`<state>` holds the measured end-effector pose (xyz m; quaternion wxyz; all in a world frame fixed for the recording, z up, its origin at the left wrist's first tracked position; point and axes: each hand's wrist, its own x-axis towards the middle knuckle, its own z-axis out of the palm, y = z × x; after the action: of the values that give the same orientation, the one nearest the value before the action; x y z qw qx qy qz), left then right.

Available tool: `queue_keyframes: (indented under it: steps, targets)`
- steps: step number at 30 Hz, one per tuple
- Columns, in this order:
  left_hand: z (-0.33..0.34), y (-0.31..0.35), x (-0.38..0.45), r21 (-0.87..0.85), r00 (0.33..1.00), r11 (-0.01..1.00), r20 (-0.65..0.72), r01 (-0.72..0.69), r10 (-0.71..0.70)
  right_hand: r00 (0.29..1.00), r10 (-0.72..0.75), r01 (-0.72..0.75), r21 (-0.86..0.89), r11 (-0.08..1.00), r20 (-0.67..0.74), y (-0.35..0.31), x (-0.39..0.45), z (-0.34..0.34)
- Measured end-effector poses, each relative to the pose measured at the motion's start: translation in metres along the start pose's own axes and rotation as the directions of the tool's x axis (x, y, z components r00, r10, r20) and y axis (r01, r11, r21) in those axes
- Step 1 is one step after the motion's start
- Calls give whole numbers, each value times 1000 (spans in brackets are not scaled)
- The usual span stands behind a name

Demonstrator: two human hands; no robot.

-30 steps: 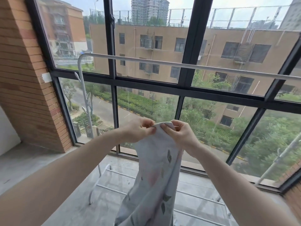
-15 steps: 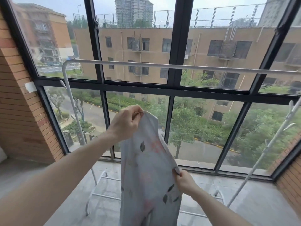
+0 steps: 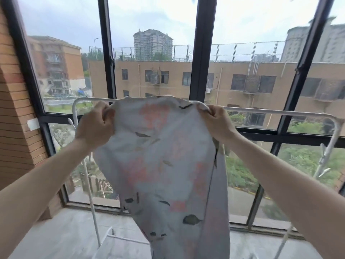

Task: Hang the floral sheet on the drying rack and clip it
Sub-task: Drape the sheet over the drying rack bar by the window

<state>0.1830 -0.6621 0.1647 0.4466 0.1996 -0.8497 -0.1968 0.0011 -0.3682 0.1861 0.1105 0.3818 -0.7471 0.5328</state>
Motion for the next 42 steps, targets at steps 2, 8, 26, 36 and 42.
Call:
queue_keyframes:
  steps: [2, 8, 26, 36, 42]
  targets:
    - [-6, -6, 3, 82, 998, 995, 23, 56, -58, 995, -13, 15, -20, 1000, 104, -1, -6, 4]
    - [15, 11, -27, -111, 911, 991, 396, -76, 114, 965, 77, -78, -8, 997, 250, 7, -17, 26]
    - [80, 111, -26, -422, 832, 849, 554, 319, -38, 893, 422, -353, -340, 872, 157, 155, -135, 58]
    - [71, 90, -11, -40, 924, 994, 367, -102, 109, 639, 769, -715, -346, 607, 28, 259, -207, 41]
    - [51, 26, -1, 316, 896, 936, 444, -154, -3, 641, 451, -491, 119, 863, -621, 128, -38, -98]
